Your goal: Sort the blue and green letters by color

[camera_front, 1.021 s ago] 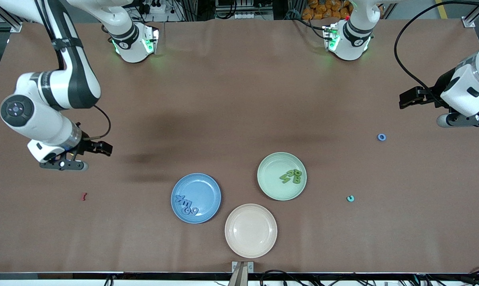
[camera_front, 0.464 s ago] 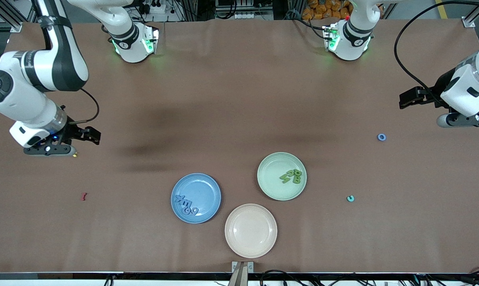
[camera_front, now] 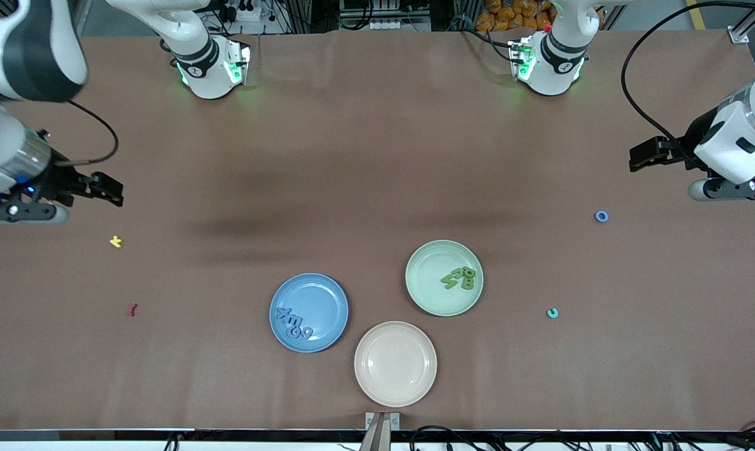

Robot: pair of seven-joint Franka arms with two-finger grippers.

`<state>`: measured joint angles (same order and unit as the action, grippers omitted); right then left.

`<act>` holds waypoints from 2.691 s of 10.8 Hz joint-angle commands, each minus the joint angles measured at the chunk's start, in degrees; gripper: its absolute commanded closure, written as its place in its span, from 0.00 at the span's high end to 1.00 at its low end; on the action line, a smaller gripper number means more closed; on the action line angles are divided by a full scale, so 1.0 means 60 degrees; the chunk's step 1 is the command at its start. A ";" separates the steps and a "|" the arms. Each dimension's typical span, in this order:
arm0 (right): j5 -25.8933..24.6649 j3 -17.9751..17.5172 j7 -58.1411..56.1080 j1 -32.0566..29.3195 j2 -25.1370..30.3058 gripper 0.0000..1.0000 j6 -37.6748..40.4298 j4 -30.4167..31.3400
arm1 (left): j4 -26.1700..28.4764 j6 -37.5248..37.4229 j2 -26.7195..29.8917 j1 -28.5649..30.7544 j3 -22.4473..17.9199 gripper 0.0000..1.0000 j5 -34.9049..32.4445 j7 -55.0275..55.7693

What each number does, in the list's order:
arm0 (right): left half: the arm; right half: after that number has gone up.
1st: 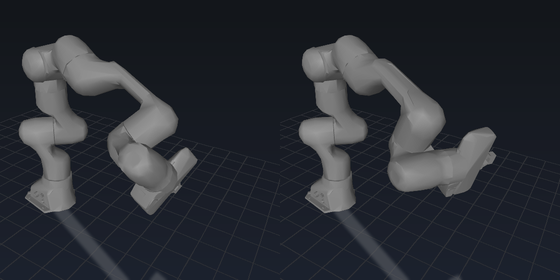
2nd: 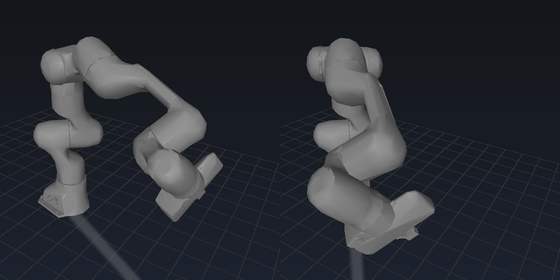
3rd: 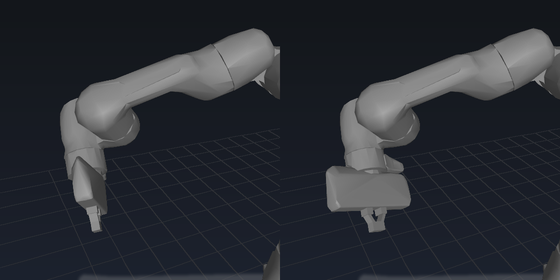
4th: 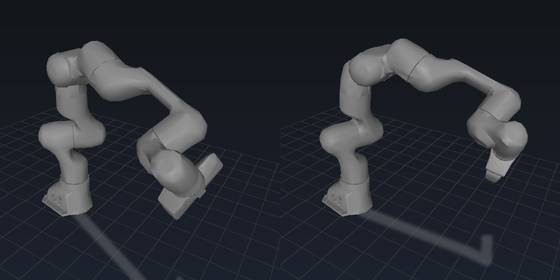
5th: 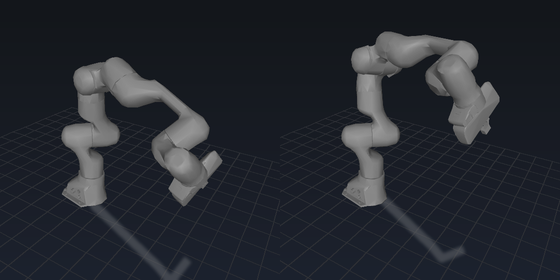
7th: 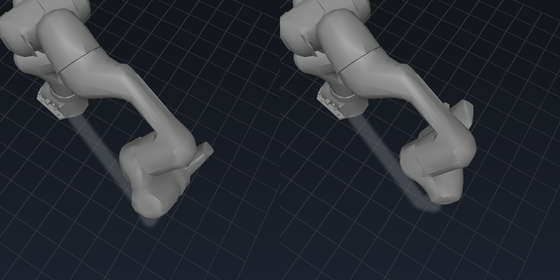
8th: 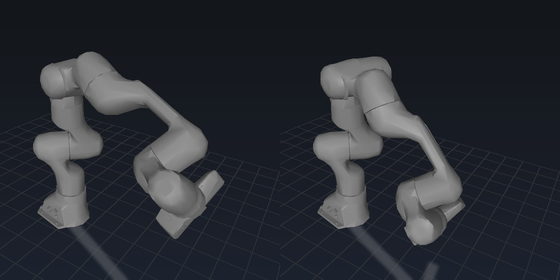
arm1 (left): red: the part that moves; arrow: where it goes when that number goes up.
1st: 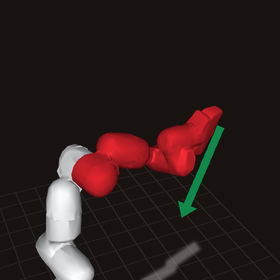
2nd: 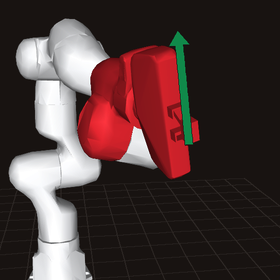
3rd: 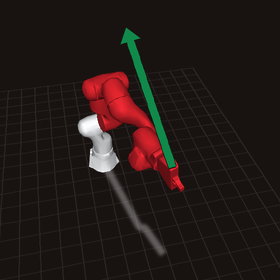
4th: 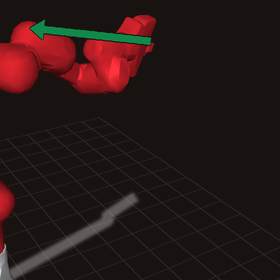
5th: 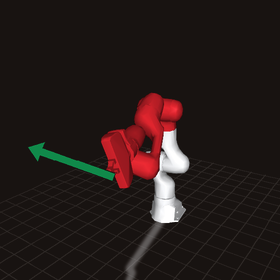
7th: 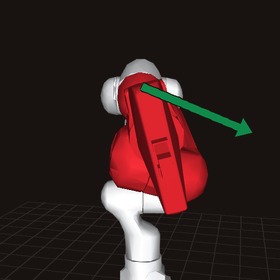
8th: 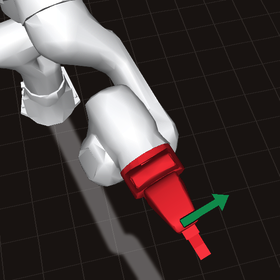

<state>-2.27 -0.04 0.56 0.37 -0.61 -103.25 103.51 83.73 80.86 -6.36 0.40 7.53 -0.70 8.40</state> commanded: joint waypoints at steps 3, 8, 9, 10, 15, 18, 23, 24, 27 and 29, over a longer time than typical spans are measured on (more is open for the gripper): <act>0.0686 0.0168 -0.0841 -0.0339 -0.0059 1.00 0.1897 -0.2247 | -0.0010 0.0073 0.0048 0.0065 -0.0010 1.00 0.0176 -0.0257; 0.0700 0.0182 -0.0870 -0.0354 -0.0147 1.00 0.3161 -0.3760 | -0.0010 0.0073 0.0048 0.0065 -0.0010 1.00 0.0190 -0.0257; 0.0700 0.0182 -0.0929 -0.0383 -0.0148 1.00 0.3190 -0.3774 | -0.0010 0.0073 0.0048 0.0065 -0.0010 1.00 0.0205 -0.0257; 0.0686 0.0182 -0.0915 -0.0369 -0.0148 1.00 0.3190 -0.3803 | -0.0025 0.0073 0.0048 0.0065 -0.0010 1.00 0.0220 -0.0257; 0.0627 0.0182 -0.0914 -0.0427 -0.0133 1.00 0.3190 -0.3789 | -0.0025 0.0087 0.0048 0.0050 -0.0010 1.00 0.0205 -0.0257; 0.0656 0.0182 -0.1206 -0.0720 -0.0147 1.00 0.3190 -0.3789 | -0.0040 0.0263 0.0063 0.0035 0.0019 1.00 0.0205 -0.0257; 0.0671 0.0182 -0.1398 -0.0940 -0.0148 1.00 0.3190 -0.3789 | -0.0025 0.0424 0.0107 0.0035 0.0034 1.00 0.0176 -0.0286; 0.0686 0.0182 -0.1398 -0.0940 -0.0148 1.00 0.3205 -0.3789 | -0.0025 0.0424 0.0107 0.0035 0.0019 1.00 0.0176 -0.0301; 0.0686 0.0153 -0.1325 -0.0896 -0.0148 1.00 0.3190 -0.3731 | -0.0025 0.0424 0.0107 0.0035 0.0034 1.00 0.0191 -0.0301; 0.0671 0.0153 -0.1310 -0.0882 -0.0148 1.00 0.3205 -0.3701 | -0.0025 0.0424 0.0107 0.0021 0.0034 1.00 0.0191 -0.0286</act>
<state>1.09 1.34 -6.97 -4.38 -0.76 -84.83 82.43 83.67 83.28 -6.30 0.32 7.71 -0.70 8.09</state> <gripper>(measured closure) 0.000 0.000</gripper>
